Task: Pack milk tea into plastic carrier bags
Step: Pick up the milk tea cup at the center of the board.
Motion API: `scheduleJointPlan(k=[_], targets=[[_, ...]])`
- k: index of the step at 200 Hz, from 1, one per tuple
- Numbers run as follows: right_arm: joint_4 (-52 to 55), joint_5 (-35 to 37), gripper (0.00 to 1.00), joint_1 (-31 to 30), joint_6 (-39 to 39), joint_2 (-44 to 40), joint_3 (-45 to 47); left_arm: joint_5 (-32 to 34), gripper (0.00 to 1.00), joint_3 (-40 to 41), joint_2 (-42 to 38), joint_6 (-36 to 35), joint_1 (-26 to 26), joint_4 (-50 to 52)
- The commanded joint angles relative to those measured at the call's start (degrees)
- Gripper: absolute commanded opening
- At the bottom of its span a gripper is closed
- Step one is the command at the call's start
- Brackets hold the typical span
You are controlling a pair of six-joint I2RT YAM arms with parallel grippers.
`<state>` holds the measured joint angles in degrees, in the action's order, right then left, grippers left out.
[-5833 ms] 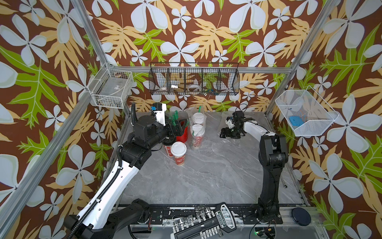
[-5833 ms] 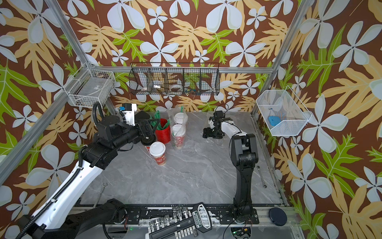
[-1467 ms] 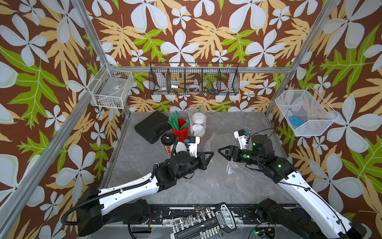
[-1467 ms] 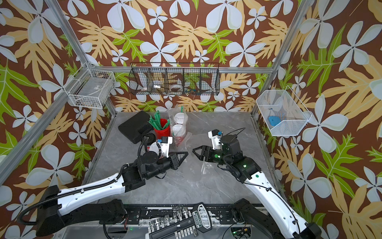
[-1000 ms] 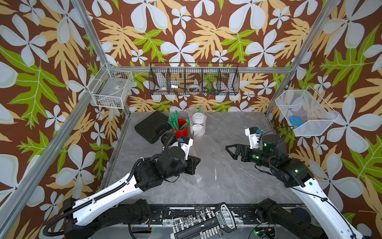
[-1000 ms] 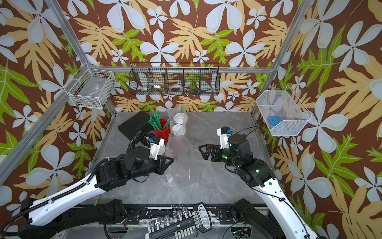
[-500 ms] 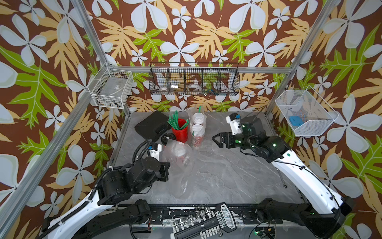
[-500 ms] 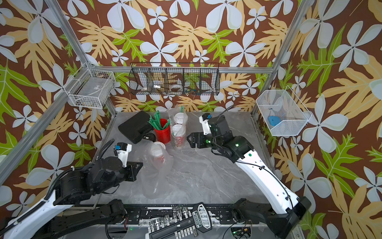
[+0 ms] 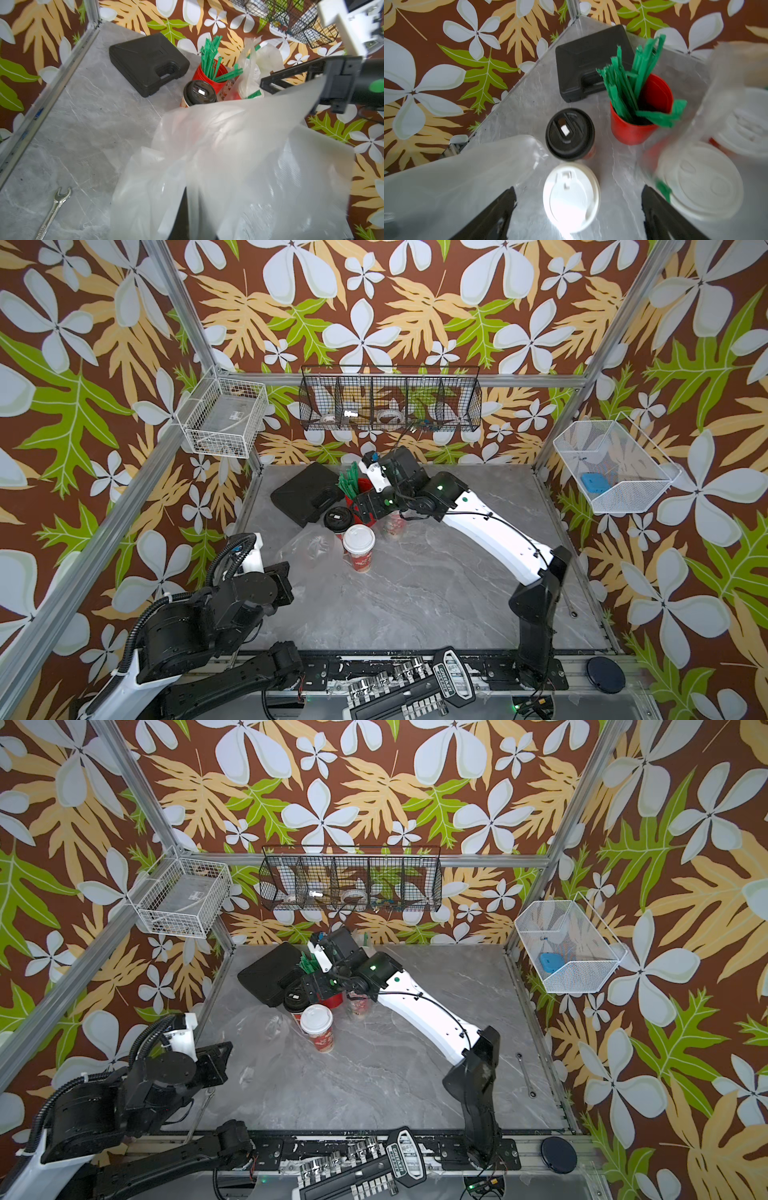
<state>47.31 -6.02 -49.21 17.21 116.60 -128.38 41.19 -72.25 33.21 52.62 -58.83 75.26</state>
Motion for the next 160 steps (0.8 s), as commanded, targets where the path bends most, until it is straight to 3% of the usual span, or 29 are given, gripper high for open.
scheduleJointPlan(k=[1,20,77,110,160], targets=[[5.77,1.45,0.94,-0.93,-2.71,6.37,-8.39,5.43,0.00,-0.91,-0.59,1.25,-0.02,2.18],[6.79,1.59,0.94,-1.39,-2.79,10.61,-12.74,7.00,0.00,-1.15,-0.77,1.83,-0.06,3.06],[3.23,5.15,0.95,-3.36,-4.00,13.67,-10.49,9.82,0.00,-0.57,-5.32,5.73,-0.03,3.67],[1.30,7.73,0.94,-5.08,-5.43,15.41,-11.42,9.27,0.00,0.35,-7.65,2.38,0.02,-1.94],[0.95,9.91,0.90,-5.37,-4.91,17.62,-12.26,9.35,0.00,-0.20,-5.34,1.83,-0.03,-1.16]])
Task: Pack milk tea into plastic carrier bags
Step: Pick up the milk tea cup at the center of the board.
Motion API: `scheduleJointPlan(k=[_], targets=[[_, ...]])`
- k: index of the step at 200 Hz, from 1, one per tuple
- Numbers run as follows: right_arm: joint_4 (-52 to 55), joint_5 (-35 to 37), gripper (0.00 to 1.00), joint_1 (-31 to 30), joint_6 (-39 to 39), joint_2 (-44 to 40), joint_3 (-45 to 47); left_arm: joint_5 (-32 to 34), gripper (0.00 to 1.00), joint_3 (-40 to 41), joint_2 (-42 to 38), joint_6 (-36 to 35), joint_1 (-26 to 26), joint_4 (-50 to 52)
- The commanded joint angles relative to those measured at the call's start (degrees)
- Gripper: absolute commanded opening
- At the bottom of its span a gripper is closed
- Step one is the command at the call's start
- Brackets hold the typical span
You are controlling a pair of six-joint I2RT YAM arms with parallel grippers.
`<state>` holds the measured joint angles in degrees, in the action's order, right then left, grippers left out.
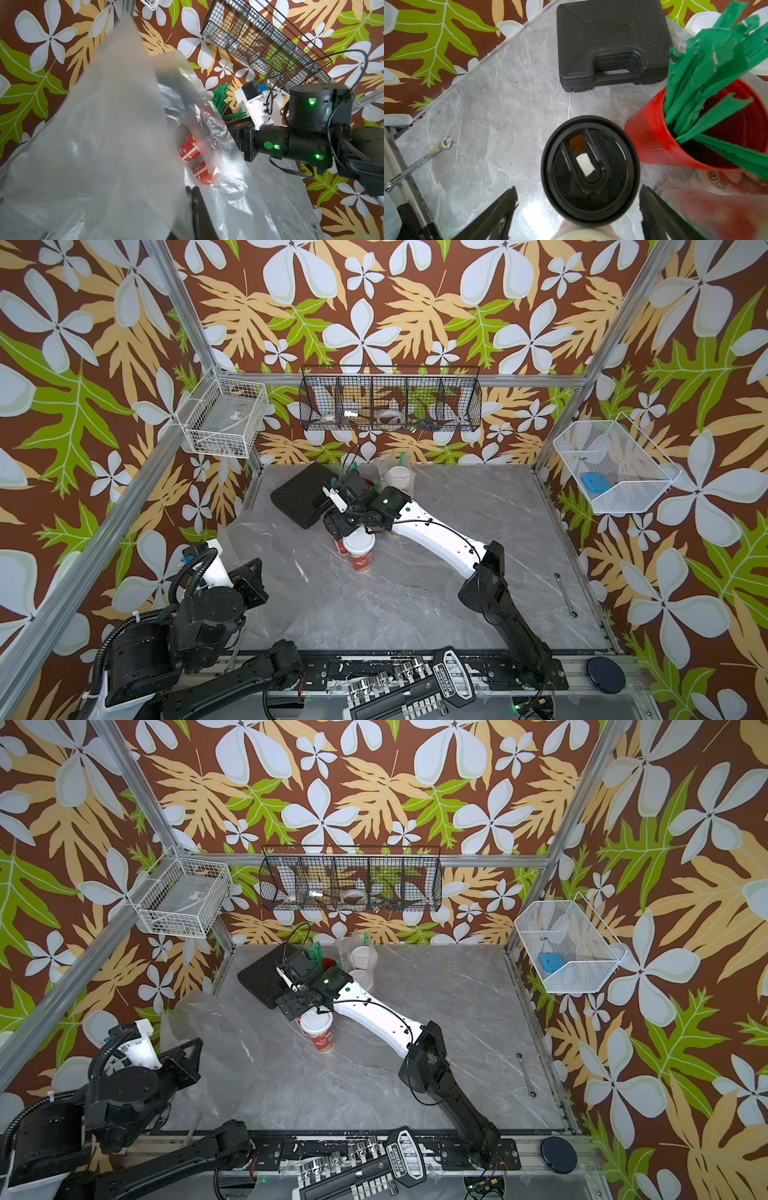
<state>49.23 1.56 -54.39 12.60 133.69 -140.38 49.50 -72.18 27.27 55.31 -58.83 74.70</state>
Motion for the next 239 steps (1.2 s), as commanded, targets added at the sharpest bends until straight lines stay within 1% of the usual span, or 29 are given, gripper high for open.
scheduleJointPlan(k=[1,107,123,136,188,215,239], targets=[[-1.07,2.36,0.90,-0.19,-0.30,0.57,-0.26,1.00,0.00,-0.21,0.56,-0.88,0.00,-0.60],[-3.20,5.34,0.79,-1.16,-1.00,1.85,-0.49,0.93,0.00,0.73,-1.34,-1.43,-0.02,-2.80],[-2.93,6.10,0.75,-1.33,-1.17,1.94,-0.47,0.95,0.00,0.80,-1.42,-1.51,-0.05,-3.02],[-2.89,6.12,0.71,-1.42,-1.30,1.96,-0.38,0.88,0.00,0.90,-1.43,-1.61,-0.03,-3.09],[-2.87,5.83,0.68,-1.61,-1.53,2.38,-0.34,0.78,0.00,1.25,-1.77,-1.60,-0.02,-3.21],[-2.42,5.99,0.62,-1.67,-1.61,2.41,-0.34,0.87,0.00,1.25,-1.85,-1.69,-0.01,-3.34],[-2.74,6.01,0.60,-1.67,-1.53,1.55,-0.16,0.95,0.00,1.21,-1.87,-1.87,-0.02,-3.60]])
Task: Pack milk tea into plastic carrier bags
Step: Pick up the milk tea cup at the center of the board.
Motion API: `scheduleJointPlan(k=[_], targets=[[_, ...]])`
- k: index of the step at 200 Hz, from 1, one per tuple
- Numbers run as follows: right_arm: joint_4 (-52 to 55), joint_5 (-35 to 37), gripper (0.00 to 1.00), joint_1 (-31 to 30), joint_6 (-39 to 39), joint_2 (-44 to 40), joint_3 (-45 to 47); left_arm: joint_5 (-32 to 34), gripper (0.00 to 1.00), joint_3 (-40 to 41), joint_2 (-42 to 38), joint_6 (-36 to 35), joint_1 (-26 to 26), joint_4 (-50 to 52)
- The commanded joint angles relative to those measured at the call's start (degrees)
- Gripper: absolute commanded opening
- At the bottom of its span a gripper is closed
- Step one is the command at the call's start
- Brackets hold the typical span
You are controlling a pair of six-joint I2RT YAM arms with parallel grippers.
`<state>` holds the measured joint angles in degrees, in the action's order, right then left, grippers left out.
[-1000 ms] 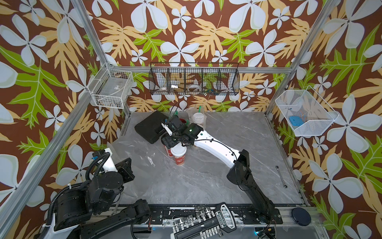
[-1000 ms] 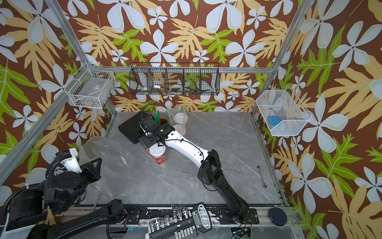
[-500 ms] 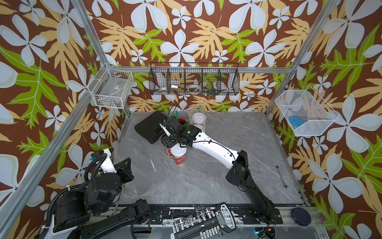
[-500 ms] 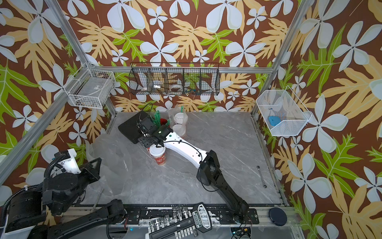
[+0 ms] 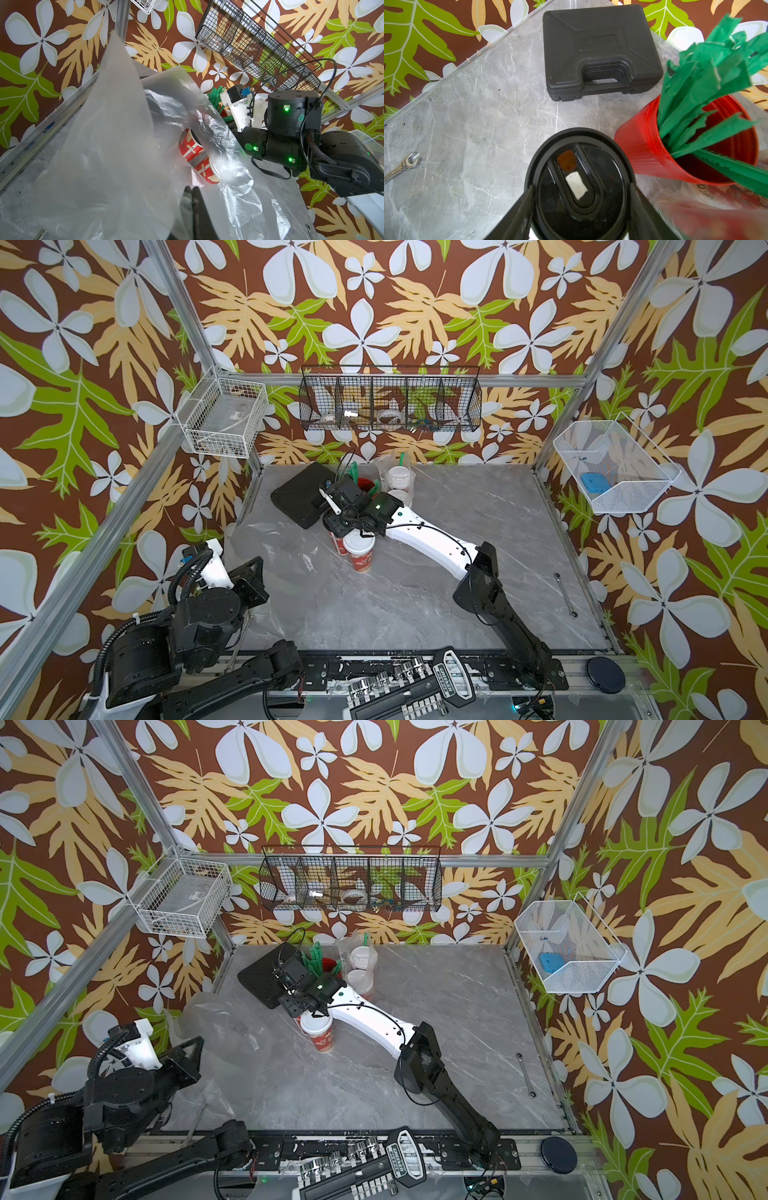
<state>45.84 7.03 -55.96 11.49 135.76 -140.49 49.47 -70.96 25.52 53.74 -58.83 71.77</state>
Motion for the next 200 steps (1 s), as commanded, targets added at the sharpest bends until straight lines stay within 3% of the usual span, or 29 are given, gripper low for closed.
scheduleJointPlan(k=[1,106,200], targets=[[0.65,0.54,0.60,-0.10,-0.41,-0.56,-0.01,0.97,0.00,0.01,-0.12,-0.34,-0.04,-0.71],[-2.19,-2.03,0.56,-0.09,0.11,-5.39,0.41,0.19,0.00,0.05,-0.23,-1.68,-0.05,-2.91],[-4.37,-4.32,0.55,0.09,1.07,-17.87,0.84,-4.21,0.00,-0.58,3.22,-8.73,0.01,-11.25]])
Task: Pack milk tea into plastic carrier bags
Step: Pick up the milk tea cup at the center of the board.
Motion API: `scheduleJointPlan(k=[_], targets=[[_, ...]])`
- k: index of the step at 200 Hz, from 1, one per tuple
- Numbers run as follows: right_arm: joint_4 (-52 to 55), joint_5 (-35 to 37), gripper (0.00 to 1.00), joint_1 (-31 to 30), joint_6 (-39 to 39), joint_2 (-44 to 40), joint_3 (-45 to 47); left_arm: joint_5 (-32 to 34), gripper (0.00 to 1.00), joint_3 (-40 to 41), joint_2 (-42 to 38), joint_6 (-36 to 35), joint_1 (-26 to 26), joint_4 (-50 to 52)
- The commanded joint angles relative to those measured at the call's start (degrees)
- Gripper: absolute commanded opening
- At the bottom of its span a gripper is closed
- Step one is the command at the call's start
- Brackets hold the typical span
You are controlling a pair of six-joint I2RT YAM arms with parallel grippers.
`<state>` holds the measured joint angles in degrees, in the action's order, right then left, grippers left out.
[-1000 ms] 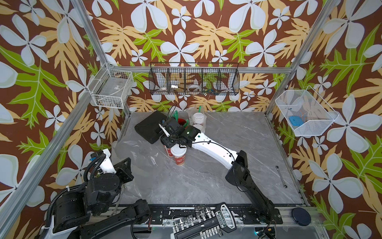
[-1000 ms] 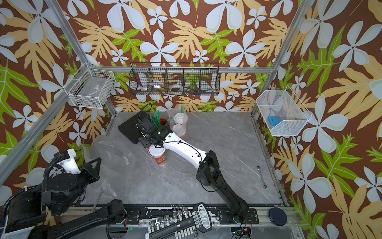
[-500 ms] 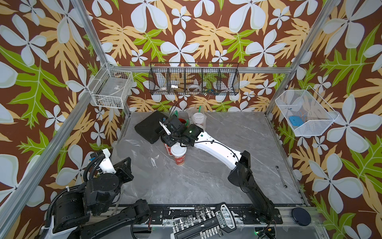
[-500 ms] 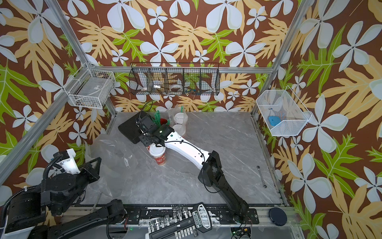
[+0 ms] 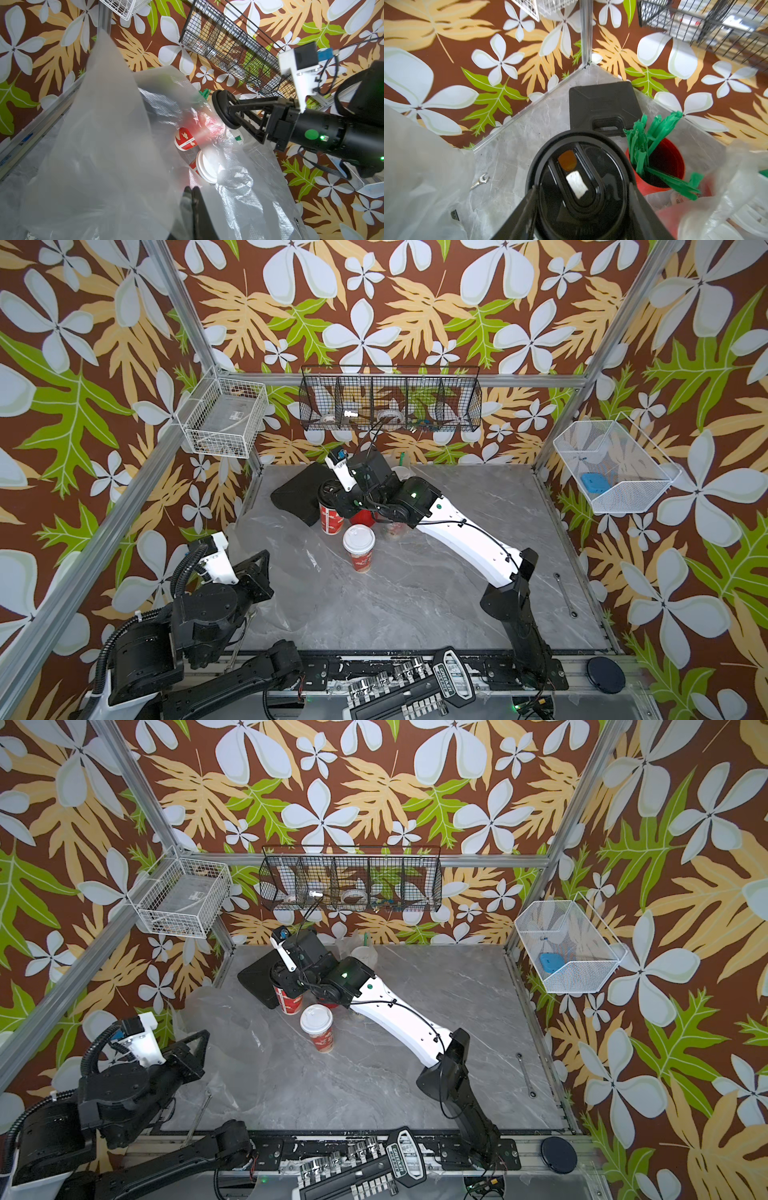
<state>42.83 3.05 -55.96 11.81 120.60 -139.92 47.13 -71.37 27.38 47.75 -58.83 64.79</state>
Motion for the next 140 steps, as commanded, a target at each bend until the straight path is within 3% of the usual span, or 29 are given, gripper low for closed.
scheduleJointPlan(k=[1,61,140], targets=[[-1.35,-0.33,0.55,0.08,0.75,-2.89,0.31,-2.00,0.00,-0.17,1.45,-2.83,0.02,-4.39],[-1.02,3.98,0.55,0.69,2.22,-15.83,8.84,-10.84,0.00,-0.52,6.99,-7.55,-0.01,-12.64],[-4.60,14.52,0.55,2.25,5.72,-40.38,34.42,-24.80,0.00,1.37,16.92,-9.46,-0.01,-24.50]])
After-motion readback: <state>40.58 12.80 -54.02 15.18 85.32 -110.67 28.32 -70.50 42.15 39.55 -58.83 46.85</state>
